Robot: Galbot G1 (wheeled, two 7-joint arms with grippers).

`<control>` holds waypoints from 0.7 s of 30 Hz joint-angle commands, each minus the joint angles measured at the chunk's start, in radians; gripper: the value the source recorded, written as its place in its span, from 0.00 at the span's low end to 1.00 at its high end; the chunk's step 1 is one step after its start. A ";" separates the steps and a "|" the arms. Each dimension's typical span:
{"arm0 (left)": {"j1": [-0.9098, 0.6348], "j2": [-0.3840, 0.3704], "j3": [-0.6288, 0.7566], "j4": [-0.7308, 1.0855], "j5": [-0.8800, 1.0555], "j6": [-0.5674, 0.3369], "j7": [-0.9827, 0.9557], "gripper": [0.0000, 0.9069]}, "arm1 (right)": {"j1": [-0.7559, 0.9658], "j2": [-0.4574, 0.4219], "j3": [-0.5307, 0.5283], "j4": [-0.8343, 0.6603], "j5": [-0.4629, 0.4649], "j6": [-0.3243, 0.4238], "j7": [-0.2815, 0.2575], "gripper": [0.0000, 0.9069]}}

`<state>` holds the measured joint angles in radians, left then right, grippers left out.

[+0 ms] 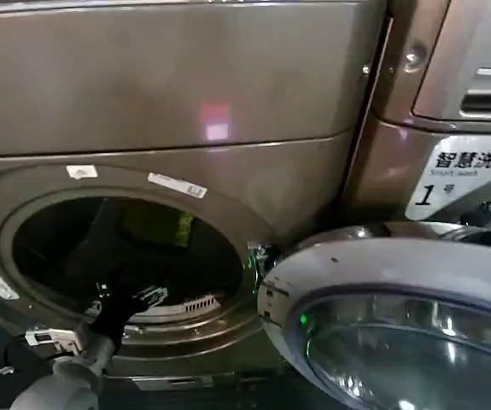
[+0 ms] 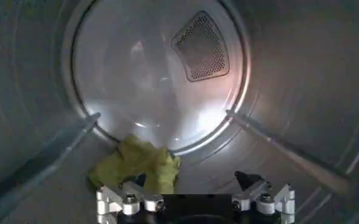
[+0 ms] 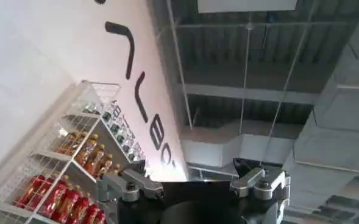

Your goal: Grasp the clothes from the dryer.

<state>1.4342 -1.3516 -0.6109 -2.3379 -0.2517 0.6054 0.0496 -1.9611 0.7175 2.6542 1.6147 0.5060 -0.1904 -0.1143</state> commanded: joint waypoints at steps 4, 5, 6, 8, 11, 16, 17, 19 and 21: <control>0.002 0.002 -0.002 -0.003 -0.001 -0.001 0.000 1.00 | -0.004 0.002 0.004 0.003 0.002 0.001 0.000 1.00; 0.002 0.002 -0.003 -0.003 -0.001 -0.001 0.000 1.00 | -0.007 0.005 0.004 0.004 0.002 0.003 0.001 1.00; 0.002 0.002 -0.003 -0.003 0.000 -0.001 0.000 1.00 | -0.010 0.008 0.005 0.007 0.000 -0.002 -0.002 1.00; 0.001 0.002 -0.003 -0.002 0.000 -0.002 0.001 1.00 | -0.012 0.008 0.009 0.008 0.000 -0.003 0.001 1.00; -0.005 0.002 -0.003 0.004 -0.002 -0.002 0.002 1.00 | -0.015 0.011 0.014 0.009 -0.001 -0.005 0.004 1.00; -0.048 0.024 0.000 0.050 -0.005 -0.014 0.013 1.00 | -0.029 0.015 0.025 0.010 -0.001 -0.008 0.015 1.00; -0.063 0.028 0.008 0.073 -0.009 -0.029 0.012 1.00 | -0.033 0.015 0.027 0.012 -0.001 -0.009 0.018 1.00; -0.108 0.030 0.030 0.099 -0.014 -0.061 0.000 1.00 | -0.040 0.018 0.031 0.018 0.000 -0.011 0.020 1.00; -0.161 0.027 0.050 0.142 -0.018 -0.081 -0.011 1.00 | -0.054 0.018 0.041 0.021 0.002 -0.013 0.023 1.00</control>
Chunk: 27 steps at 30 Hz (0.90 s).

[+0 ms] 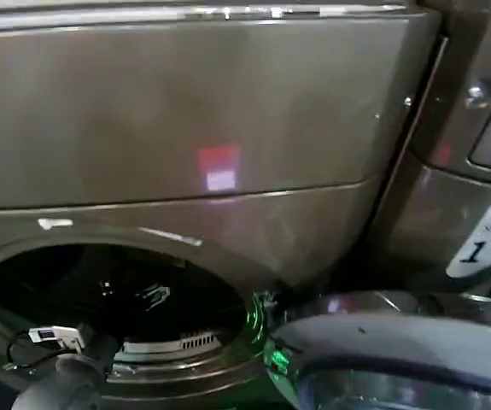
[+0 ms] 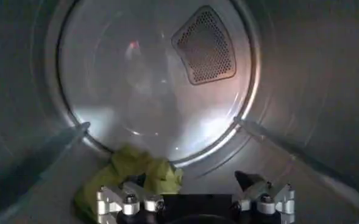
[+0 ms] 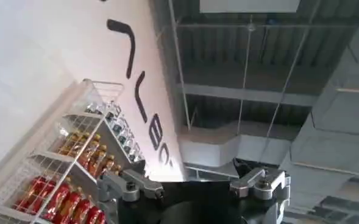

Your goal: Grasp the clothes from the dryer.

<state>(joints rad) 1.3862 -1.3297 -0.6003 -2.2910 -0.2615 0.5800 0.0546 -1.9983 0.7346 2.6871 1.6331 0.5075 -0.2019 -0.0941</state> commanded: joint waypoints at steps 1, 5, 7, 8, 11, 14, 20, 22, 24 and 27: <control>-0.135 0.004 0.049 0.109 -0.010 -0.058 -0.020 1.00 | -0.024 -0.001 0.015 0.002 0.001 -0.002 0.003 1.00; -0.249 -0.006 0.093 0.213 -0.004 -0.066 -0.025 1.00 | -0.062 -0.003 0.054 -0.001 0.007 -0.007 0.002 1.00; -0.296 -0.015 0.110 0.261 -0.001 -0.073 -0.031 1.00 | -0.073 -0.001 0.066 -0.002 0.012 -0.008 0.001 1.00; -0.331 -0.019 0.122 0.289 0.001 -0.076 -0.031 1.00 | -0.079 0.000 0.074 -0.003 0.016 -0.009 0.001 1.00; -0.409 -0.029 0.150 0.392 0.006 -0.086 -0.038 1.00 | -0.094 0.001 0.095 -0.006 0.021 -0.010 0.000 1.00; -0.490 -0.034 0.168 0.469 0.015 -0.092 -0.043 1.00 | -0.100 0.003 0.104 -0.007 0.023 -0.010 0.000 1.00; -0.588 -0.025 0.188 0.597 0.018 -0.098 -0.054 1.00 | -0.097 0.011 0.102 -0.005 0.025 -0.010 -0.002 1.00; -0.621 -0.024 0.198 0.646 0.021 -0.105 -0.056 1.00 | -0.096 0.010 0.103 -0.005 0.026 -0.010 -0.002 1.00; -0.645 -0.026 0.206 0.679 0.020 -0.108 -0.058 1.00 | -0.094 0.011 0.101 -0.003 0.027 -0.010 -0.003 1.00; -0.690 -0.034 0.219 0.743 0.019 -0.113 -0.070 1.00 | -0.092 0.010 0.100 -0.004 0.029 -0.010 -0.003 1.00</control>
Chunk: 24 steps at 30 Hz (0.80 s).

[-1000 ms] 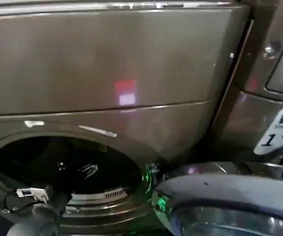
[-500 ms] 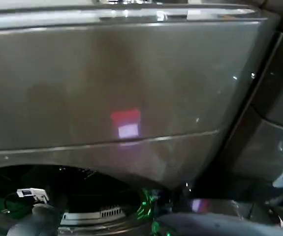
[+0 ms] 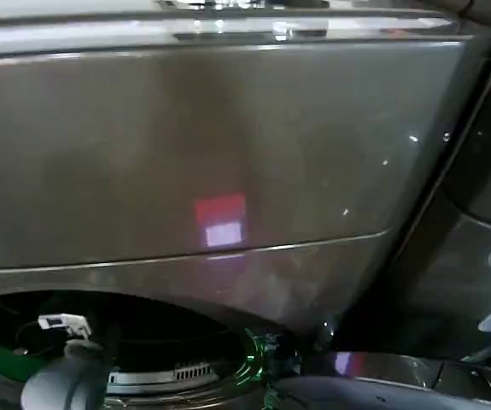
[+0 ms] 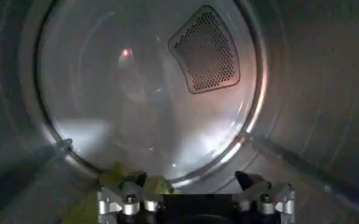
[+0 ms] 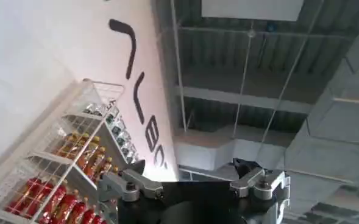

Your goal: Grasp the clothes from the dryer.

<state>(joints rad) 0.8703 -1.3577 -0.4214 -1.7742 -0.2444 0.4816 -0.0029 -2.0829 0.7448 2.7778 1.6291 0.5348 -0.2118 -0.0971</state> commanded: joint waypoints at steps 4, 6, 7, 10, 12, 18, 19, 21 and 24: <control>-0.225 -0.013 0.060 0.320 0.003 -0.025 -0.016 1.00 | -0.009 -0.003 0.013 -0.005 0.003 0.002 -0.002 1.00; -0.251 -0.017 0.066 0.358 0.003 -0.029 -0.016 1.00 | -0.009 -0.004 0.013 -0.005 0.003 0.002 -0.002 1.00; -0.258 -0.017 0.069 0.378 0.003 -0.029 -0.015 1.00 | -0.007 -0.005 0.012 -0.004 0.004 0.002 -0.002 1.00; -0.296 -0.021 0.076 0.430 0.001 -0.035 -0.015 1.00 | -0.005 -0.009 0.010 -0.005 0.005 0.001 -0.003 1.00; -0.317 -0.025 0.076 0.455 -0.006 -0.033 -0.016 1.00 | -0.004 -0.011 0.010 -0.006 0.004 0.001 -0.003 1.00; -0.385 -0.039 0.090 0.536 -0.002 -0.018 0.012 1.00 | -0.002 -0.012 0.009 -0.007 0.004 0.001 -0.005 1.00; -0.397 -0.041 0.095 0.551 0.000 -0.011 0.018 1.00 | -0.002 -0.012 0.009 -0.008 0.004 0.002 -0.006 1.00; -0.419 -0.045 0.099 0.590 0.009 -0.002 0.030 1.00 | -0.001 -0.012 0.008 -0.008 0.004 0.001 -0.006 1.00; -0.448 -0.048 0.108 0.643 0.017 0.023 0.036 1.00 | 0.002 -0.012 0.007 -0.007 0.004 0.002 -0.007 1.00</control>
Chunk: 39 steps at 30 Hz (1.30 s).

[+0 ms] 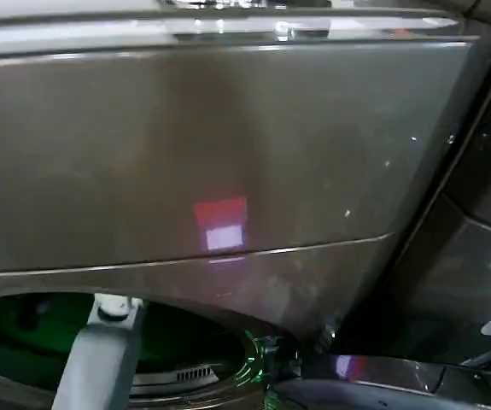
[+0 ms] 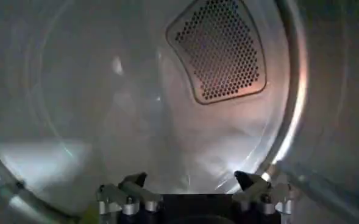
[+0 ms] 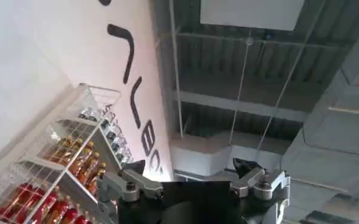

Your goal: Grasp the clothes from the dryer.

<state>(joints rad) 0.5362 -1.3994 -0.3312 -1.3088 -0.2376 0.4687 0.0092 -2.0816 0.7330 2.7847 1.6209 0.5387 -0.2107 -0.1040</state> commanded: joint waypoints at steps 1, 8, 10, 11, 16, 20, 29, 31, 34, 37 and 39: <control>-0.128 -0.007 0.021 0.199 0.011 0.037 0.041 1.00 | 0.002 0.001 0.000 0.000 -0.001 0.000 0.000 1.00; -0.213 0.002 0.060 0.306 0.061 0.079 0.229 1.00 | 0.003 0.004 -0.001 0.001 -0.001 0.001 -0.002 1.00; -0.240 0.006 0.070 0.337 0.099 0.084 0.284 1.00 | 0.004 0.005 -0.003 0.001 -0.002 0.001 -0.003 1.00; -0.256 0.009 0.079 0.361 0.140 0.084 0.311 1.00 | 0.005 0.005 -0.004 0.002 -0.003 0.001 -0.002 1.00; -0.309 0.027 0.150 0.451 0.286 0.034 0.502 1.00 | 0.009 0.005 -0.011 0.004 -0.004 0.002 -0.003 1.00; -0.335 0.039 0.216 0.504 0.398 -0.049 0.624 1.00 | 0.008 0.006 -0.011 0.002 -0.004 0.003 -0.003 1.00; -0.431 0.046 0.354 0.700 0.503 -0.289 0.776 1.00 | 0.002 0.005 -0.009 0.003 -0.005 0.003 -0.005 1.00; -0.464 0.050 0.399 0.743 0.521 -0.341 0.816 1.00 | 0.002 0.006 -0.009 0.005 -0.005 0.003 -0.004 1.00; -0.503 0.052 0.450 0.798 0.591 -0.393 0.848 1.00 | 0.003 0.010 -0.011 0.008 -0.005 0.003 -0.005 1.00; -0.523 0.051 0.471 0.818 0.641 -0.419 0.871 1.00 | 0.004 0.012 -0.014 0.010 -0.005 0.003 -0.004 1.00; -0.546 0.051 0.505 0.833 0.679 -0.442 0.908 1.00 | 0.003 0.011 -0.014 0.010 -0.005 0.003 -0.005 1.00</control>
<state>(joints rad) 0.0878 -1.3499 0.0433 -0.6120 0.2801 0.1796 0.7670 -2.0785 0.7436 2.7717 1.6305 0.5339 -0.2078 -0.1086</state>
